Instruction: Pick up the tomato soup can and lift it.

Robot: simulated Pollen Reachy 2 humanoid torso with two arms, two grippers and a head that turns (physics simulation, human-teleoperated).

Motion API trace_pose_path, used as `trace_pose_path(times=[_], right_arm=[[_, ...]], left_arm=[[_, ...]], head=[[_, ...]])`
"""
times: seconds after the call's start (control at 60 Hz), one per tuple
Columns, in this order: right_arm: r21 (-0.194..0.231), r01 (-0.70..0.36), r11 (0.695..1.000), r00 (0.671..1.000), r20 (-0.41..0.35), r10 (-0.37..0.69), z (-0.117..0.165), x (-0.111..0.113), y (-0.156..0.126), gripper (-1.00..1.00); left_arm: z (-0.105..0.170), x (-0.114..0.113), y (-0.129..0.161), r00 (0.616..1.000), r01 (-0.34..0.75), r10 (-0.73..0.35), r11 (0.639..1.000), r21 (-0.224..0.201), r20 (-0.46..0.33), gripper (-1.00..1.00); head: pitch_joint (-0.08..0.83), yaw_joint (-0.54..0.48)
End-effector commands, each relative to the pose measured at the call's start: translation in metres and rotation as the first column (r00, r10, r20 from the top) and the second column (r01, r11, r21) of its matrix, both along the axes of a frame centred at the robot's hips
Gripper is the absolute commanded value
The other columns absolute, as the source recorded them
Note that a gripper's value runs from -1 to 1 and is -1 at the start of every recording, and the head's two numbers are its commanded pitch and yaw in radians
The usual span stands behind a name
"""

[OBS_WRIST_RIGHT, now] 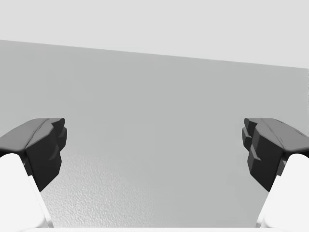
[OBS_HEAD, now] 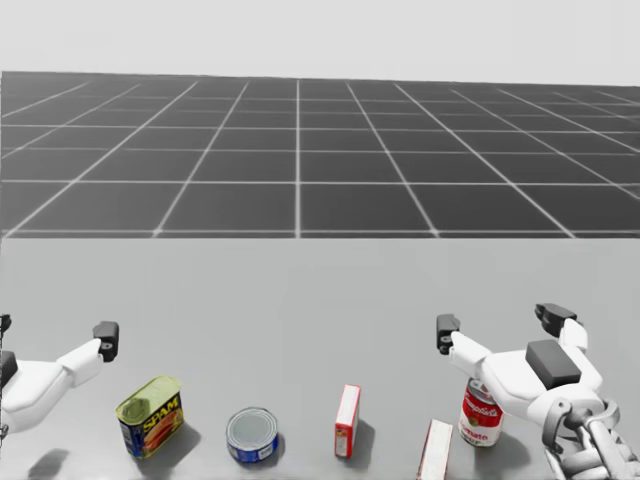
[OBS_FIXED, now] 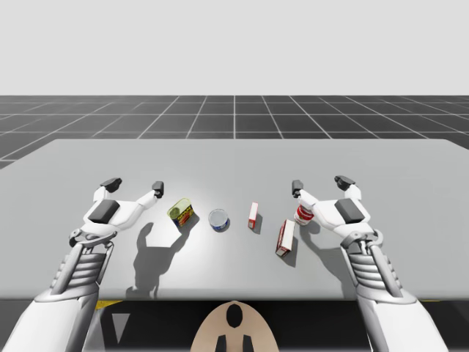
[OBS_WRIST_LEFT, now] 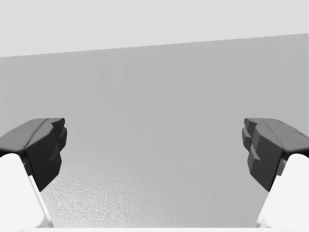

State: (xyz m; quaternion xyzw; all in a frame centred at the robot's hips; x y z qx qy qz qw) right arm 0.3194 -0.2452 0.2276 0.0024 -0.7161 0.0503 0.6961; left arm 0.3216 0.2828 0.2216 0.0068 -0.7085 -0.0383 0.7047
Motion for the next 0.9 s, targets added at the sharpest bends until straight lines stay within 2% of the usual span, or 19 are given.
trace_pose_path(times=[0.017, 0.3, 0.483, 0.633, 0.683, 0.7, 0.75, 0.767, 0.817, 0.9], right_arm=[[-0.002, 0.006, 1.000, 1.000, 0.002, -0.006, 0.000, 0.001, -0.003, -1.00], [-0.004, 0.012, 1.000, 1.000, 0.006, -0.012, 0.001, 0.001, -0.005, -1.00], [-0.009, 0.010, 1.000, 1.000, 0.012, -0.010, 0.001, 0.000, -0.005, -1.00], [0.002, 0.009, 1.000, 1.000, 0.024, -0.009, 0.006, -0.002, -0.008, -1.00], [0.017, 0.013, 1.000, 0.999, 0.032, -0.013, 0.012, -0.007, -0.009, -1.00], [0.044, 0.001, 0.999, 1.000, 0.020, -0.001, 0.015, -0.010, -0.010, -1.00], [0.035, -0.016, 0.999, 0.999, 0.032, 0.015, 0.019, -0.018, -0.011, -1.00], [0.040, -0.057, 0.998, 0.998, 0.019, 0.056, 0.021, -0.021, -0.012, -1.00], [0.050, -0.054, 0.997, 0.998, 0.013, 0.053, 0.022, -0.028, -0.013, -1.00], [0.004, -0.052, 0.999, 0.998, 0.030, 0.052, 0.017, -0.042, -0.019, -1.00]], left_arm=[[0.000, 0.000, 0.000, 1.000, -0.001, 0.001, 1.000, 0.002, -0.003, -1.00], [-0.001, 0.000, -0.001, 1.000, 0.005, -0.005, 1.000, 0.001, -0.006, -1.00], [-0.001, 0.001, -0.002, 1.000, 0.009, -0.009, 1.000, 0.000, -0.009, -1.00], [-0.002, 0.001, -0.003, 1.000, 0.009, -0.009, 1.000, -0.002, -0.011, -1.00], [-0.002, 0.001, -0.002, 1.000, 0.007, -0.007, 1.000, -0.005, -0.013, -1.00], [-0.002, 0.001, -0.002, 1.000, 0.006, -0.006, 1.000, -0.006, -0.013, -1.00], [-0.002, 0.001, -0.002, 1.000, 0.005, -0.005, 1.000, -0.009, -0.014, -1.00], [-0.002, 0.001, -0.002, 1.000, 0.005, -0.005, 1.000, -0.010, -0.014, -1.00], [-0.001, 0.001, -0.002, 1.000, 0.005, -0.005, 1.000, -0.012, -0.014, -1.00], [-0.001, 0.001, -0.002, 1.000, 0.007, -0.007, 1.000, -0.015, -0.015, -1.00]], head=[[0.376, -0.08], [0.552, -0.28], [0.627, -0.38], [0.643, -0.38], [0.638, -0.38], [0.637, -0.37], [0.634, -0.37], [0.632, -0.37], [0.632, -0.36], [0.635, -0.35]])
